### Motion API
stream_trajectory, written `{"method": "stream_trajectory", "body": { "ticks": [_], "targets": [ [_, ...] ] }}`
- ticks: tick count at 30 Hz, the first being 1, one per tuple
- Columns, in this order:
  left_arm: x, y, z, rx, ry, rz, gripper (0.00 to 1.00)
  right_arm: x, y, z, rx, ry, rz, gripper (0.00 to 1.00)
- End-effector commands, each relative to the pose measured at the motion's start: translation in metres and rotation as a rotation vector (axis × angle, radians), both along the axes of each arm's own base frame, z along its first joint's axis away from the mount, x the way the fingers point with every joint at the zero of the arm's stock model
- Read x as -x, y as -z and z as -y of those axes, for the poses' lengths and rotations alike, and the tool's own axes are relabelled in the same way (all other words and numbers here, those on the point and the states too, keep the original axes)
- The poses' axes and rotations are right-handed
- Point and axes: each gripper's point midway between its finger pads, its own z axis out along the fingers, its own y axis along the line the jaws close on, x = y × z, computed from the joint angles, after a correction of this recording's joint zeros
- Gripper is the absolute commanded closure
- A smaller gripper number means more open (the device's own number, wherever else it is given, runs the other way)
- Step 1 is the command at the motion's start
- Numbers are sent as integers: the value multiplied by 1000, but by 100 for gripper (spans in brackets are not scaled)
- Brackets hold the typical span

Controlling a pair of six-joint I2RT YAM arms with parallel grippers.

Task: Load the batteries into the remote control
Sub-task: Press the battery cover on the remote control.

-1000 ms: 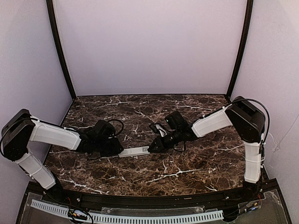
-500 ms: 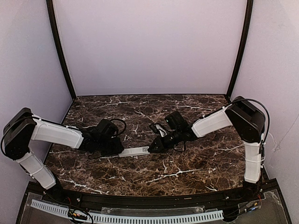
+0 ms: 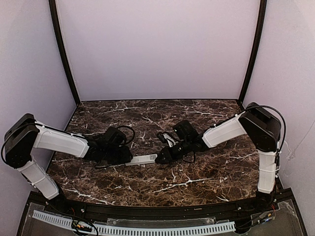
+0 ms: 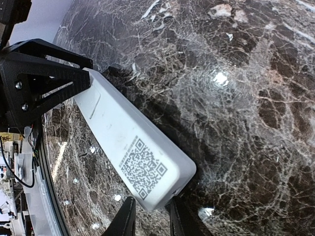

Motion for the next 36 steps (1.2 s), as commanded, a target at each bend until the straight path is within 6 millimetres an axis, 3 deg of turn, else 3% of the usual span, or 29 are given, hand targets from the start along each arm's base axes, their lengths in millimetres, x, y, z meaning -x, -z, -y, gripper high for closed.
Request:
{"method": "stream_trajectory", "body": {
  "ticks": [1, 18, 24, 36],
  "targets": [
    [37, 23, 8, -39, 119, -125, 58, 21, 0, -7, -8, -51, -11, 76],
    [27, -3, -8, -34, 105, -39, 44, 12, -8, -3, -20, -30, -3, 59],
    [23, -6, -16, -42, 85, -29, 45, 4, -5, 2, -13, -14, -1, 60],
    [19, 0, -12, -56, 107, -36, 59, -2, -4, 2, -8, -2, -1, 61]
  ]
}}
